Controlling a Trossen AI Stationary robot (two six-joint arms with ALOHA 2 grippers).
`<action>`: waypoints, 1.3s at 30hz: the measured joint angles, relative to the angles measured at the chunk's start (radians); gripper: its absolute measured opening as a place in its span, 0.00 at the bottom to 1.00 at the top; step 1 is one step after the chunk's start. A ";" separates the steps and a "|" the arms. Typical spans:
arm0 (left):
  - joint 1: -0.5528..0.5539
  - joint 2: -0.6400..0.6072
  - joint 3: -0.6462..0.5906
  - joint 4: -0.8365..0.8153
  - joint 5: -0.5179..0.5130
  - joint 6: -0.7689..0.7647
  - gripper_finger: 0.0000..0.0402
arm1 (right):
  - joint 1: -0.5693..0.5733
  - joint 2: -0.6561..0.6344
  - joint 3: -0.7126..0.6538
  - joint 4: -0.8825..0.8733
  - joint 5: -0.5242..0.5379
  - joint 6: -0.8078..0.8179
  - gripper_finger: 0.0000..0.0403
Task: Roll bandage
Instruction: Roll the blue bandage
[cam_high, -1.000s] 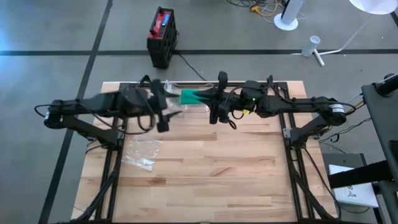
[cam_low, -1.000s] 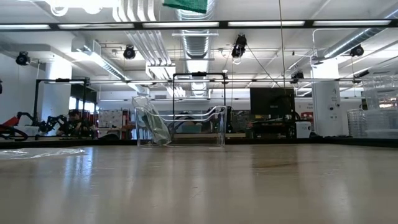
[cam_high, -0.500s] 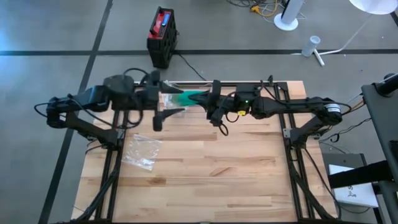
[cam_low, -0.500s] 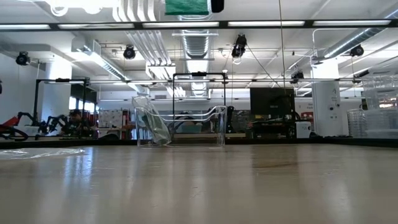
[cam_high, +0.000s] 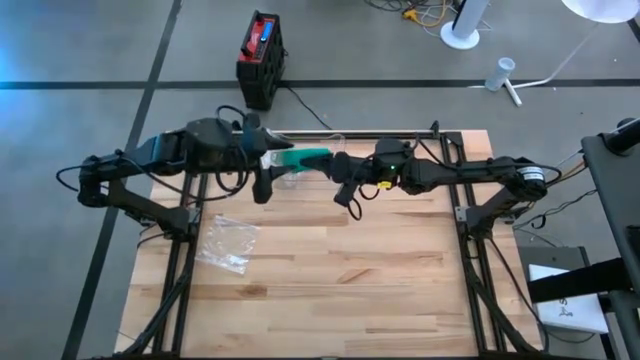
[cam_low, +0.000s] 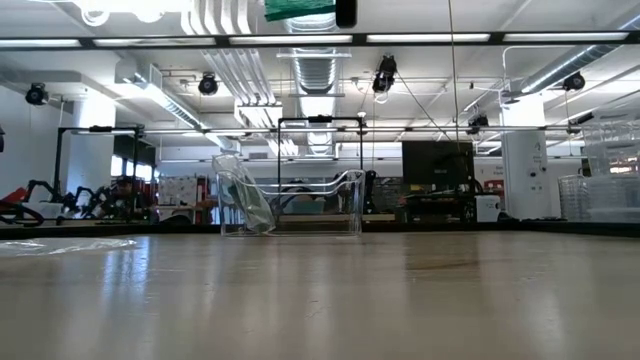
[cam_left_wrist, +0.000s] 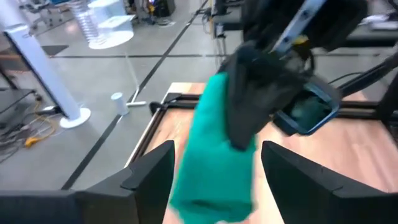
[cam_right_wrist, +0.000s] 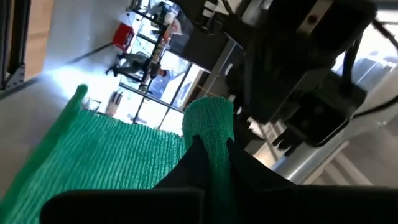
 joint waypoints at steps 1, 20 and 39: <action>0.003 0.000 0.000 -0.008 -0.010 0.003 0.58 | 0.003 0.000 0.000 0.000 0.000 -0.011 0.03; 0.011 0.034 -0.013 -0.092 0.084 -0.018 0.56 | 0.014 -0.002 0.000 -0.071 -0.130 -0.038 0.04; 0.013 0.016 -0.018 -0.127 -0.180 0.126 0.07 | 0.023 -0.054 0.021 -0.101 -0.130 0.931 0.47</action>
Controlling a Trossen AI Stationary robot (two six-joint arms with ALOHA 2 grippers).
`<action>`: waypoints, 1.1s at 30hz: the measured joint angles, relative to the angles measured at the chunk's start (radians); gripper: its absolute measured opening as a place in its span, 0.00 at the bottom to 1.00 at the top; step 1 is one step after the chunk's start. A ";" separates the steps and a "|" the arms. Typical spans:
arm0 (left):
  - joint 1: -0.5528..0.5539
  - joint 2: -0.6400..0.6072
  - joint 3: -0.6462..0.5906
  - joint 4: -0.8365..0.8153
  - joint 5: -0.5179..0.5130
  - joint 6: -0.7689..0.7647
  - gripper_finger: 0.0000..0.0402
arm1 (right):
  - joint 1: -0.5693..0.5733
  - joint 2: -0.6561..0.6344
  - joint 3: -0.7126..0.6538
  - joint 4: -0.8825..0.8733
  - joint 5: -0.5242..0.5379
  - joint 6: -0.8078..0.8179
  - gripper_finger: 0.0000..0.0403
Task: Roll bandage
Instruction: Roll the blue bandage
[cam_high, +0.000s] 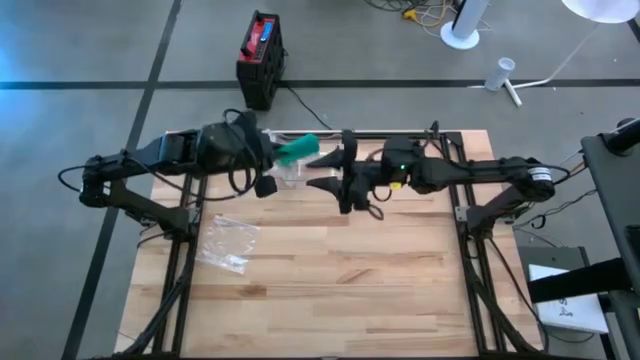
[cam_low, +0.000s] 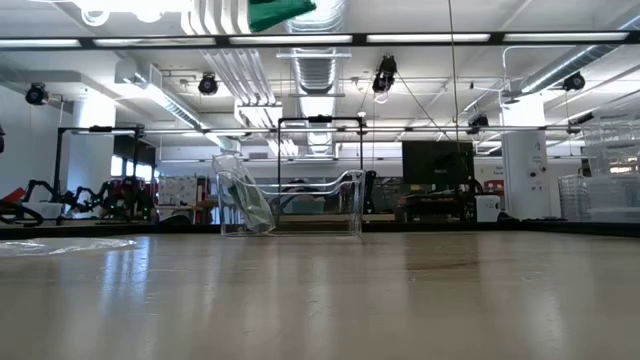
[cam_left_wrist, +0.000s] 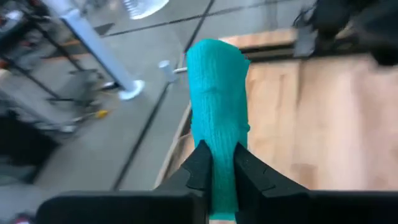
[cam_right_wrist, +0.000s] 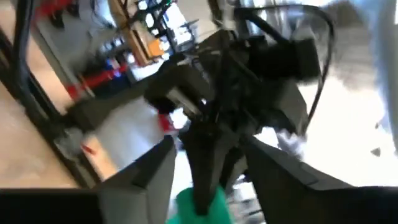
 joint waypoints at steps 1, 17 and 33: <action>-0.001 -0.001 0.000 -0.012 -0.033 0.020 0.06 | -0.006 -0.002 0.013 -0.029 0.005 0.071 0.50; -0.042 0.009 -0.008 0.042 -0.021 0.251 0.03 | -0.153 0.122 0.370 -0.555 -0.025 0.595 0.53; -0.063 0.006 -0.011 0.092 -0.034 0.328 0.03 | -0.168 0.142 0.392 -0.579 -0.118 0.656 0.27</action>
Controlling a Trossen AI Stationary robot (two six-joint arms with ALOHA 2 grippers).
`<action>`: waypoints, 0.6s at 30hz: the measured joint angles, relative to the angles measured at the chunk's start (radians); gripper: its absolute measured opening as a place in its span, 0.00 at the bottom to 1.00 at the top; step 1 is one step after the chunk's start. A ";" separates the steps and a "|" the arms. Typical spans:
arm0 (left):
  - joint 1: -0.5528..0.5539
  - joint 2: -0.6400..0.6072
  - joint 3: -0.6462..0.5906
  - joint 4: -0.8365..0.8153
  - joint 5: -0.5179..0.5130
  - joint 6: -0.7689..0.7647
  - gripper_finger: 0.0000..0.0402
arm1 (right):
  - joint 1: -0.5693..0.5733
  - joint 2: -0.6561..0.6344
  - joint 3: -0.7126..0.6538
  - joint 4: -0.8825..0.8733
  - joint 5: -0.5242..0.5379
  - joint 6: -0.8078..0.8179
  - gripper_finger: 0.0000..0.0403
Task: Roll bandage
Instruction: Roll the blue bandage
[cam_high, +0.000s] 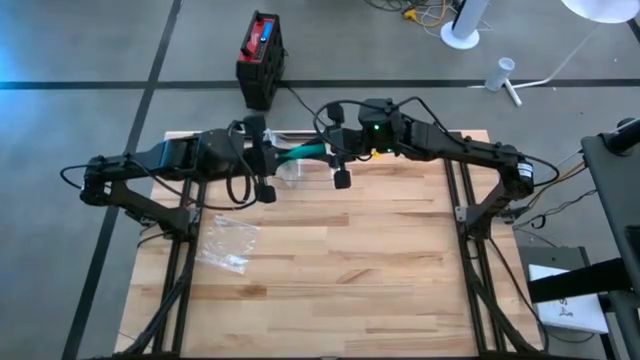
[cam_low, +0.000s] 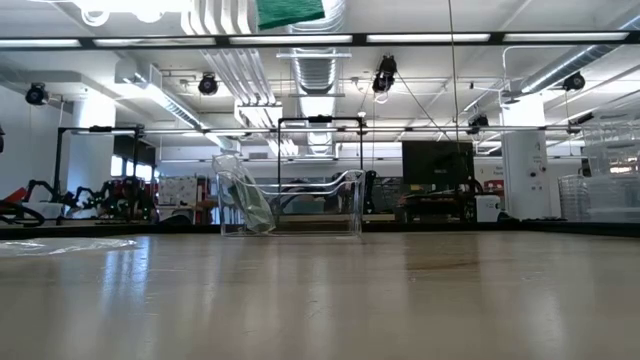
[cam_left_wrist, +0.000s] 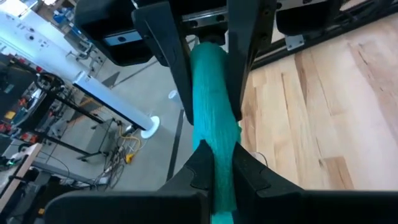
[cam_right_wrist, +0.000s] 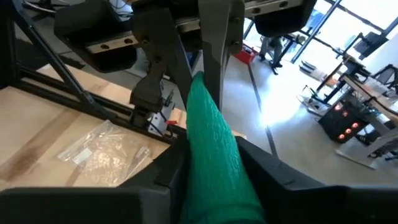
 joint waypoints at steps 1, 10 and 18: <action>0.000 0.000 0.000 0.004 0.000 0.000 0.03 | -0.001 0.000 0.000 0.000 0.000 0.000 0.24; 0.000 -0.007 0.000 0.030 0.009 -0.148 0.18 | 0.001 -0.018 -0.018 0.055 0.004 -0.061 0.04; 0.022 -0.056 0.001 0.022 0.035 -0.257 0.47 | 0.002 -0.083 -0.142 0.250 0.006 -0.109 0.03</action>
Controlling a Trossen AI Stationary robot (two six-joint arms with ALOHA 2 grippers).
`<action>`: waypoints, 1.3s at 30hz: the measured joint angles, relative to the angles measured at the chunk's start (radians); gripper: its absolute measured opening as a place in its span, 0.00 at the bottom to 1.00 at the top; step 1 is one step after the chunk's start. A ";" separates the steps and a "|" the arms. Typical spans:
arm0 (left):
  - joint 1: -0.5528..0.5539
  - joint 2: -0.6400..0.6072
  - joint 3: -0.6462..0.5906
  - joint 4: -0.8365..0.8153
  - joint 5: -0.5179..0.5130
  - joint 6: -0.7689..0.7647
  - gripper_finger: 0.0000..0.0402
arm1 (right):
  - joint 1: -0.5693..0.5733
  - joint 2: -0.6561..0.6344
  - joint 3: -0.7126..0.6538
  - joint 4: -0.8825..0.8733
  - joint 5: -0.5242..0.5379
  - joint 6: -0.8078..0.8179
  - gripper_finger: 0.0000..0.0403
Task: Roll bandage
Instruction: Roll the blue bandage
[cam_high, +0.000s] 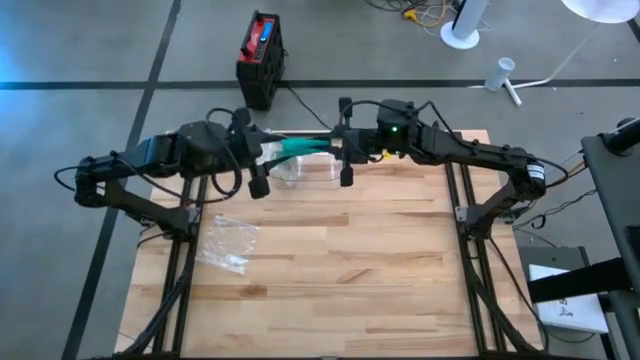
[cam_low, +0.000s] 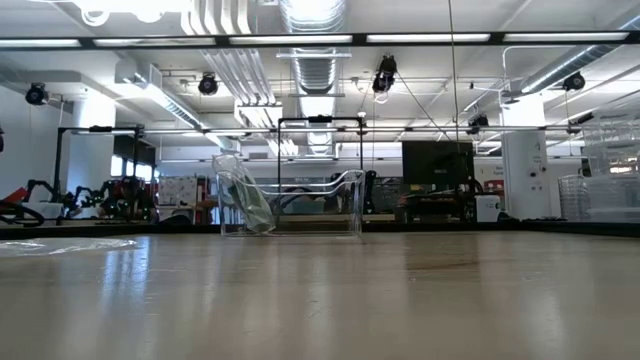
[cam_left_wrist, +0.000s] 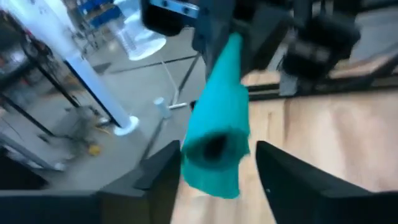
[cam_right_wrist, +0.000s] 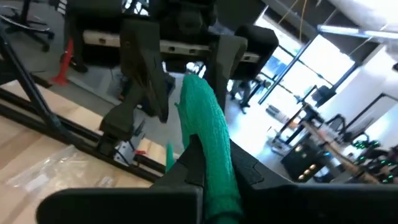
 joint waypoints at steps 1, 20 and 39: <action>0.011 -0.003 0.000 0.001 0.013 -0.036 0.50 | 0.004 -0.002 -0.017 0.023 0.001 -0.020 0.03; 0.198 0.058 0.000 -0.086 0.674 -0.311 0.53 | 0.121 0.025 -0.110 0.139 0.176 -0.589 0.03; 0.196 0.061 -0.007 -0.141 0.819 -0.339 0.62 | 0.170 0.025 -0.120 0.120 0.137 -0.992 0.03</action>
